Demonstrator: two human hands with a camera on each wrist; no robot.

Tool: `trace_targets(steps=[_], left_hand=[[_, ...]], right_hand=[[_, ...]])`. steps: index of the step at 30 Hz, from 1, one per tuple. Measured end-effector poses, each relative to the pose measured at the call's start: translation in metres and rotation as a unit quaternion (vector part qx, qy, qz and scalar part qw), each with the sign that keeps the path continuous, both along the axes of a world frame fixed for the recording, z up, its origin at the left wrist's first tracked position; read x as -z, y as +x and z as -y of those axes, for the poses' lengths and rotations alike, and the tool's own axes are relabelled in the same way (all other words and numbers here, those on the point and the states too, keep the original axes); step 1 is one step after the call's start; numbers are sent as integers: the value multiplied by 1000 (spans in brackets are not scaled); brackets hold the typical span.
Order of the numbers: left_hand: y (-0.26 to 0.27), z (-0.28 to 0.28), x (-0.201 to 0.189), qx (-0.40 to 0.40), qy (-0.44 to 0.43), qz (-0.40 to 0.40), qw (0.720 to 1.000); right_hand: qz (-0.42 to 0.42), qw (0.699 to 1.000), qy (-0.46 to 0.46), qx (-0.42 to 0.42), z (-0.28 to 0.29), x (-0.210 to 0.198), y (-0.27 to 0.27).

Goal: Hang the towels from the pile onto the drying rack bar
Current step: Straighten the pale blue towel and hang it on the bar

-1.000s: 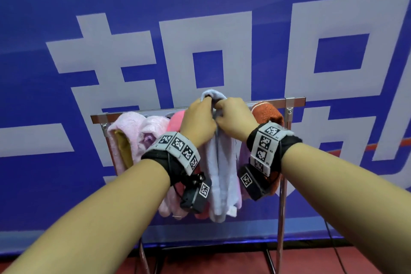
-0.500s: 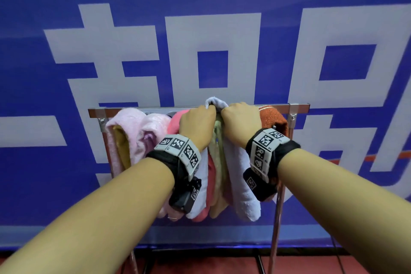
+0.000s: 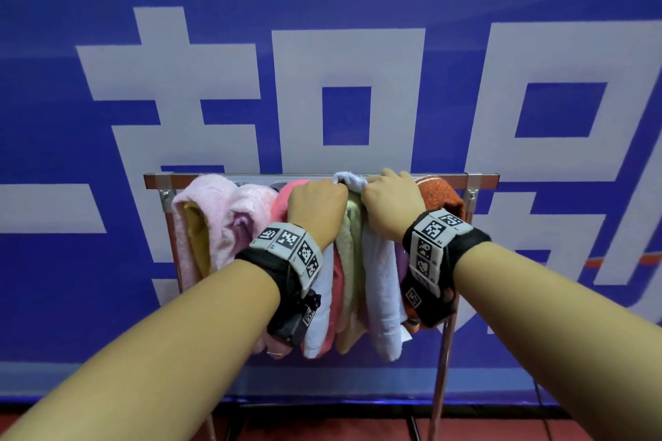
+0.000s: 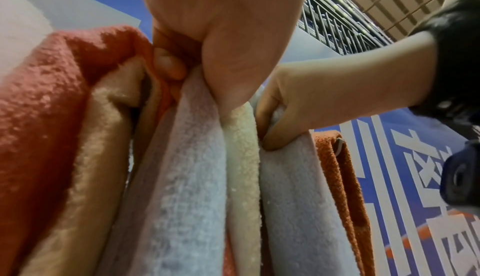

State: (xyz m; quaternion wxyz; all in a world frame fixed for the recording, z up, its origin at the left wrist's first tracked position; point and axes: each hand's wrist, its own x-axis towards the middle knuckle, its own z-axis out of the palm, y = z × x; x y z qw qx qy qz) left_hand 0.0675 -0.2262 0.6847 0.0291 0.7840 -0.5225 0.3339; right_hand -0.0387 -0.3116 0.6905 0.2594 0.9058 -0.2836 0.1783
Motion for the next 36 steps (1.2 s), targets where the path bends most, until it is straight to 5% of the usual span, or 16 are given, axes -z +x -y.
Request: trace_targets(steps=[8,16,21,27,33,36], left_hand=[[-6,-8,-5,24,30,-43,998],[-21,-19,-17,112,-56,-96,988],[-8,-6,-21,107,-74,-172,976],[6,8,-19,94,-74,-134,984],[16,14,-21,54,-73,-90,992],[19,15,-18,47,-72,-88,992]], right_hand=[[-30,999,1,-24,4,5,-11],[-37,999,1,-30,3,3,-13],[55,995,10,-81,6,13,-9],[161,977,28,-140,12,21,-2],[256,954,107,-110,10,14,-6],[233,965,105,-58,15,9,1]])
